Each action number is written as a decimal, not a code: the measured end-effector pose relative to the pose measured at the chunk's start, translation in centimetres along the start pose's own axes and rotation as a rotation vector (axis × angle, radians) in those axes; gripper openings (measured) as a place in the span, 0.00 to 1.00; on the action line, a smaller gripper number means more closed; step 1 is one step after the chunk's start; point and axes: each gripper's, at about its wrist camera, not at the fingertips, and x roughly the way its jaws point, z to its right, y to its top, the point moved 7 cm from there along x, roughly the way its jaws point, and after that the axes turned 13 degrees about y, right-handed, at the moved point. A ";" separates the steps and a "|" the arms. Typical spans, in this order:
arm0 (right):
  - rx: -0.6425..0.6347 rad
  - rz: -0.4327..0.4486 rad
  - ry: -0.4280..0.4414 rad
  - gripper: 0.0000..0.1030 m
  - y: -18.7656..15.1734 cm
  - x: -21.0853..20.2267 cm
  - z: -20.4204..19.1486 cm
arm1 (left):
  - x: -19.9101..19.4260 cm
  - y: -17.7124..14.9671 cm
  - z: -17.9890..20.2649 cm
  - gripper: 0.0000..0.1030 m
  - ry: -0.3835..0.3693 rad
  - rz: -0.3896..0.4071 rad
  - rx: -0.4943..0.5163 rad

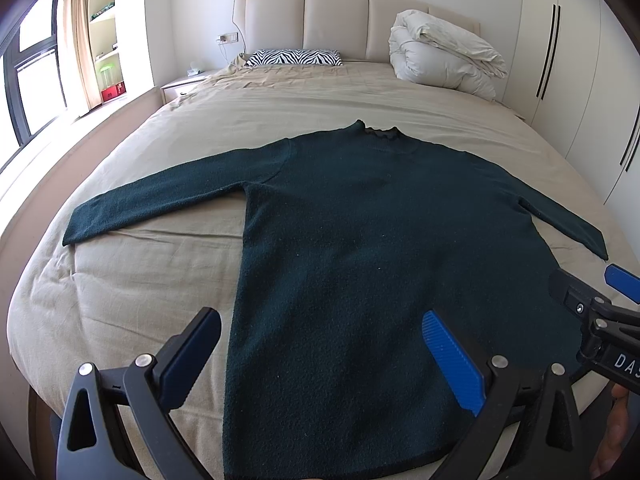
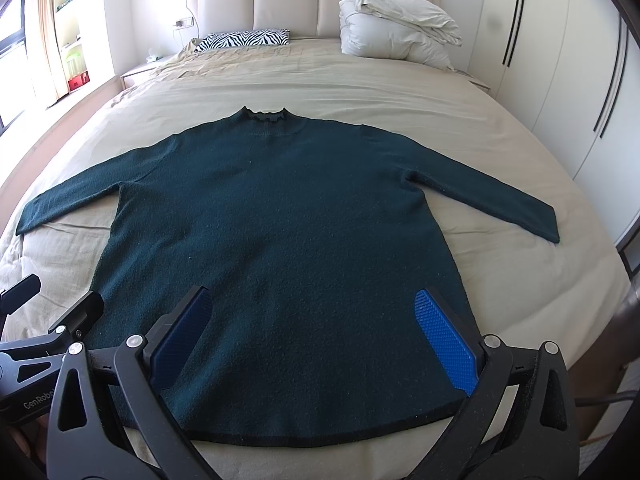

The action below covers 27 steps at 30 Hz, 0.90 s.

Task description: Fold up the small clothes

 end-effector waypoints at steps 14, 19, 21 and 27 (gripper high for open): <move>0.001 -0.003 -0.001 1.00 -0.2 0.2 0.2 | 0.0 0.0 0.0 1.00 0.000 -0.002 0.000; 0.000 -0.004 -0.002 1.00 -0.3 0.2 0.2 | 0.0 0.0 0.0 1.00 -0.001 -0.002 0.000; 0.000 -0.004 -0.002 1.00 -0.3 0.2 0.2 | 0.0 0.0 0.0 1.00 -0.001 -0.002 0.000; 0.000 -0.006 -0.001 1.00 -0.5 0.3 0.3 | 0.1 -0.2 0.1 1.00 -0.001 -0.002 0.000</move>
